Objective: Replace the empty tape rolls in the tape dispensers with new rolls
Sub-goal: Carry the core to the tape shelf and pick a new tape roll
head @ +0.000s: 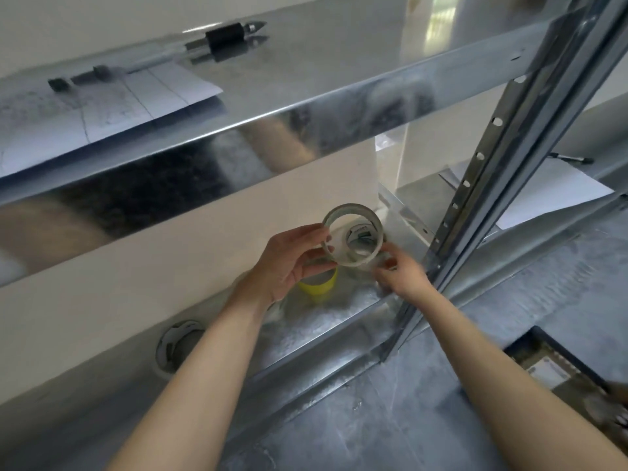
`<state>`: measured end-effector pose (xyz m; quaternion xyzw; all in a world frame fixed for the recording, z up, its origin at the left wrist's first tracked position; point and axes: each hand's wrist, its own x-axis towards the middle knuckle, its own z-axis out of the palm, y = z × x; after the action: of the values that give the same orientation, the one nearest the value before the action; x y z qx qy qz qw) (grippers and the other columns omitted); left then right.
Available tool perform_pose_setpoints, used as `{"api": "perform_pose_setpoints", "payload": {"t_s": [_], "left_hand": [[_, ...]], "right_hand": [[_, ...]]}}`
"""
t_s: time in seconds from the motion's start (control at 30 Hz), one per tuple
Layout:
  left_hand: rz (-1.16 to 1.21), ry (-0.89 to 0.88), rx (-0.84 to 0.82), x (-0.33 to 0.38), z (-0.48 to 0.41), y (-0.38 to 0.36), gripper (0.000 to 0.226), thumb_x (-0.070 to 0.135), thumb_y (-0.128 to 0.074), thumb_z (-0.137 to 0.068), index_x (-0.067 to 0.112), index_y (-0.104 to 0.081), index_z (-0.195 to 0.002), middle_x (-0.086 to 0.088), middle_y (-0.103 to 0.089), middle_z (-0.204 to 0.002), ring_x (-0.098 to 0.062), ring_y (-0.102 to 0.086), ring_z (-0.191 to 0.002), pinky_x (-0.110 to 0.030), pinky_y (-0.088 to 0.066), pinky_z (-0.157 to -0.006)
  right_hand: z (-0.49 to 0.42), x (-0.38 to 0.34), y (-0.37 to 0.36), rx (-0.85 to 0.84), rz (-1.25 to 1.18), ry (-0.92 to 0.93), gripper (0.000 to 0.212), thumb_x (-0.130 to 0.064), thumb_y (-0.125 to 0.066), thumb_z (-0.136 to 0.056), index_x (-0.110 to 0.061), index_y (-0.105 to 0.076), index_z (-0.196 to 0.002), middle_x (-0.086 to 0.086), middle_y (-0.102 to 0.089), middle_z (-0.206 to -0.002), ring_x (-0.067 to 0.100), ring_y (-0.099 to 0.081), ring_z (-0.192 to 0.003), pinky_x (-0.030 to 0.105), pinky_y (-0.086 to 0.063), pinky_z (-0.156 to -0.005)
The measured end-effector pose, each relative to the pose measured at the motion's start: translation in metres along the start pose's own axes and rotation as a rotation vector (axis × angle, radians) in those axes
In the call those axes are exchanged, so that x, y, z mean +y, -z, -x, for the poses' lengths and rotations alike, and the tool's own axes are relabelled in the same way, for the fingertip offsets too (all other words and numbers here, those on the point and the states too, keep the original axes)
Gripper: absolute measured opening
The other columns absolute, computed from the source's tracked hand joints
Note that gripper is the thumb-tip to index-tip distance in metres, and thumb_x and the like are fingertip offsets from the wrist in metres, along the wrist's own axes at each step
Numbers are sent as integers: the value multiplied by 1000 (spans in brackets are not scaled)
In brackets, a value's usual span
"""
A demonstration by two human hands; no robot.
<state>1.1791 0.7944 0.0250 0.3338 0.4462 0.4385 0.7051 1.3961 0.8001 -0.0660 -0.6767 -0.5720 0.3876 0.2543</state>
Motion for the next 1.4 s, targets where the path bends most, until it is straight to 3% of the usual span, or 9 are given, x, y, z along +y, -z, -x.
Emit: {"api": "perform_pose_setpoints", "payload": {"t_s": [0.1, 0.27, 0.47, 0.63, 0.9, 1.07, 1.13, 1.3, 1.4], "left_hand": [[24, 1, 16, -5, -2, 5, 24, 16, -68, -75, 0, -64, -93, -19, -60, -93, -35, -59, -90, -47, -57, -78], [42, 34, 39, -17, -10, 1, 27, 19, -72, -68, 3, -66, -89, -14, -67, -84, -25, -69, -76, -42, -60, -72], [61, 103, 179, -32, -29, -25, 18, 11, -73, -78, 4, -65, -92, -8, -70, -75, -20, -69, -70, -38, -60, -64], [-41, 133, 349, -51, -42, -47, 30, 14, -77, -75, 3, -63, -100, -10, -65, -80, -19, -64, -66, -34, -60, -62], [-174, 114, 578, -71, -67, -60, 30, 16, -73, -79, 1, -64, -104, -13, -67, -88, -26, -67, -79, -37, -59, -73], [-396, 115, 484, -73, -59, -64, 45, 13, -65, -83, 7, -57, -127, -8, -61, -122, -18, -56, -101, -24, -40, -80], [-401, 62, 471, -66, -56, -64, 50, 9, -63, -83, 10, -53, -132, -9, -55, -132, -21, -55, -114, -26, -43, -86], [-154, -37, 284, -25, -41, -59, 29, 25, -62, -86, 21, -61, -115, 3, -59, -113, -20, -54, -107, -41, -45, -97], [56, -6, 14, -9, -28, -55, 41, 38, -72, -72, 21, -60, -108, -4, -62, -116, -25, -58, -111, -45, -49, -94]], "right_hand": [[-5, -1, 1, 10, 26, 0, 23, -19, -61, -90, -25, -52, -110, 10, -68, -86, 27, -68, -68, 41, -60, -63], [1, -12, 29, 152, -2, 41, 19, -24, -65, -89, -23, -57, -106, 5, -62, -75, 17, -56, -62, 15, -42, -51], [9, -41, 75, 292, -73, 171, 22, -30, -68, -86, -22, -59, -104, -2, -63, -84, 10, -56, -74, 12, -39, -63], [22, -55, 89, 308, -72, 277, 19, -26, -68, -85, -23, -59, -102, 3, -67, -84, 17, -62, -77, 28, -48, -71], [32, -42, 89, 261, -157, 364, 17, -27, -67, -84, -32, -57, -96, -5, -60, -75, 8, -56, -67, 35, -51, -71], [34, -38, 91, 253, -169, 373, 17, -23, -68, -86, -33, -56, -94, -6, -59, -74, 8, -55, -67, 29, -46, -69], [34, -38, 92, 250, -157, 363, 17, -23, -68, -86, -33, -56, -94, -6, -58, -73, 7, -54, -66, 28, -45, -68], [39, -49, 87, 240, -143, 367, 20, -25, -69, -85, -36, -56, -95, -4, -59, -76, 10, -56, -70, 35, -52, -70], [43, -60, 79, 274, -111, 359, 19, -26, -69, -85, -30, -57, -99, -1, -63, -82, 11, -59, -76, 22, -46, -70]]}}
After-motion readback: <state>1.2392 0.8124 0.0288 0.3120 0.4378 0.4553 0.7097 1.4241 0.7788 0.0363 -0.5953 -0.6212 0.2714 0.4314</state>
